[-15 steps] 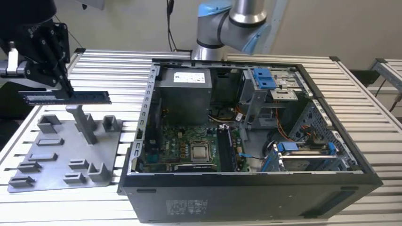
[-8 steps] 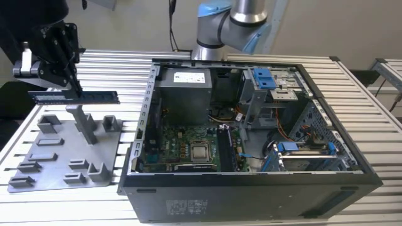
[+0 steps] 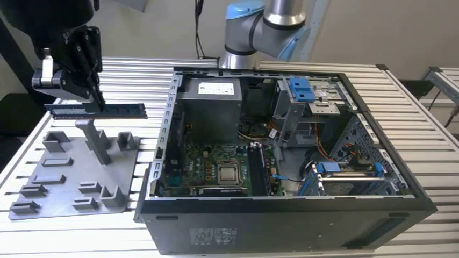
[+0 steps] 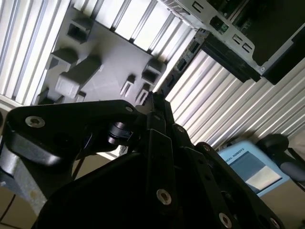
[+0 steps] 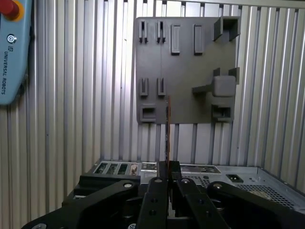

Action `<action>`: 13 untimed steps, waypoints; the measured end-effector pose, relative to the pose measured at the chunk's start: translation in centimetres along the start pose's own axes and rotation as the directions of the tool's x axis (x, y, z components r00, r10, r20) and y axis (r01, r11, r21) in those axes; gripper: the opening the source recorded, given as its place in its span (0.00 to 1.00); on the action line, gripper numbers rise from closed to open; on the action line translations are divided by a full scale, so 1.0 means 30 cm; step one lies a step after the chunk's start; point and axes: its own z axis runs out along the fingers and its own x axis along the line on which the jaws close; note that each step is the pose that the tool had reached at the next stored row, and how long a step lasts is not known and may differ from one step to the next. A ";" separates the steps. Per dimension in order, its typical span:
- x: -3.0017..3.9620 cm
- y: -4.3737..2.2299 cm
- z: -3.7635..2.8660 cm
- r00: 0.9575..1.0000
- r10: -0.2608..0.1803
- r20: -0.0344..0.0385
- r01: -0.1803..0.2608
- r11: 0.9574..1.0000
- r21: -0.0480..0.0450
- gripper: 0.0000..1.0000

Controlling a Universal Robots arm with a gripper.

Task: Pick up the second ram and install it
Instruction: 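Pick up the second ram and move it above second insertion slot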

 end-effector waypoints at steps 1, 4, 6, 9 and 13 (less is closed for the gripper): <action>0.000 -0.007 0.000 1.000 0.000 0.000 0.000 1.000 0.000 0.14; 0.000 -0.030 -0.001 1.000 0.000 0.000 0.000 1.000 0.000 0.14; 0.001 -0.044 -0.001 1.000 0.000 0.000 0.000 1.000 0.000 0.14; 0.001 -0.066 -0.001 1.000 0.000 0.000 0.000 1.000 0.000 0.14; 0.001 -0.080 -0.001 1.000 0.000 0.000 0.000 1.000 0.000 0.14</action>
